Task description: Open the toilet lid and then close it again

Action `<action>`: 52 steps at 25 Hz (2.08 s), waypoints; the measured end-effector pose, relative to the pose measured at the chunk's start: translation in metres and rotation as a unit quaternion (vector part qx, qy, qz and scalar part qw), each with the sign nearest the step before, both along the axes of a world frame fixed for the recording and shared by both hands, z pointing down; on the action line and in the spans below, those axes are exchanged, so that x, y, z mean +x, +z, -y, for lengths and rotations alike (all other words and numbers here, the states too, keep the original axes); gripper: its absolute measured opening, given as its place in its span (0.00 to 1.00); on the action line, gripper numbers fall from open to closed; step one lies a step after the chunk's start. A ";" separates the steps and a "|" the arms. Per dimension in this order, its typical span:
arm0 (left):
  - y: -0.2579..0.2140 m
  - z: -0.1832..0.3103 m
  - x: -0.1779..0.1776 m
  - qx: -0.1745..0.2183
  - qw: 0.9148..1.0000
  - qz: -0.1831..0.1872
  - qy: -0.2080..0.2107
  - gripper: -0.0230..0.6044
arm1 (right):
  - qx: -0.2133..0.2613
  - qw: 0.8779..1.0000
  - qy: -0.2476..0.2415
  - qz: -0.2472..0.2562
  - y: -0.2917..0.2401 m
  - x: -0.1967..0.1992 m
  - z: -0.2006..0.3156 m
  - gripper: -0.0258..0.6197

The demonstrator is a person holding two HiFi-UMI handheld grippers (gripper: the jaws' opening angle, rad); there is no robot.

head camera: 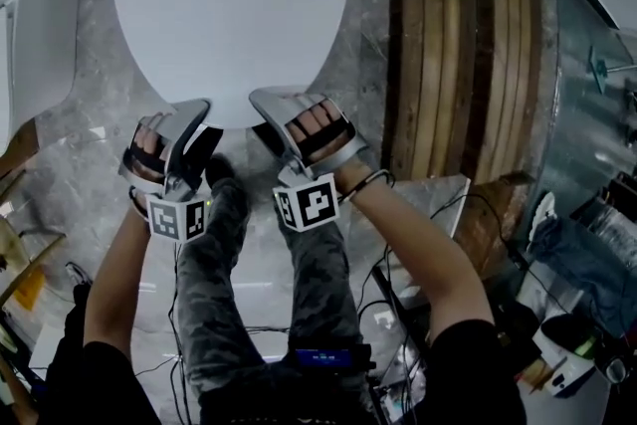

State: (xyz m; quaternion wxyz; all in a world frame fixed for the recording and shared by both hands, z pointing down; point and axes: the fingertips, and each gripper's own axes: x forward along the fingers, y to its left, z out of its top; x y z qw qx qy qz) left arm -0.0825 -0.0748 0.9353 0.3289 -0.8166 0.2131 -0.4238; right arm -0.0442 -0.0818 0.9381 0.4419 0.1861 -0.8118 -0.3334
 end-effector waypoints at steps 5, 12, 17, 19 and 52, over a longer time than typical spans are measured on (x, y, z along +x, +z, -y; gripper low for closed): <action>-0.064 0.001 0.000 -0.042 0.999 -0.020 0.020 0.51 | -0.044 0.999 -0.021 0.010 -0.065 -0.003 0.001 0.55; -0.176 0.017 -0.002 -0.082 0.994 -0.070 0.031 0.51 | -0.109 0.992 -0.041 0.045 -0.177 -0.004 0.017 0.55; -0.260 0.040 -0.006 -0.110 0.989 -0.094 0.019 0.50 | -0.165 0.983 -0.040 0.072 -0.259 -0.006 0.041 0.55; -0.296 0.050 -0.007 -0.129 0.986 -0.109 0.012 0.49 | -0.184 0.978 -0.038 0.085 -0.295 -0.006 0.051 0.54; -0.516 0.296 -0.028 -0.296 0.923 -0.243 -0.048 0.47 | -0.385 0.906 -0.012 0.175 -0.512 -0.029 0.293 0.46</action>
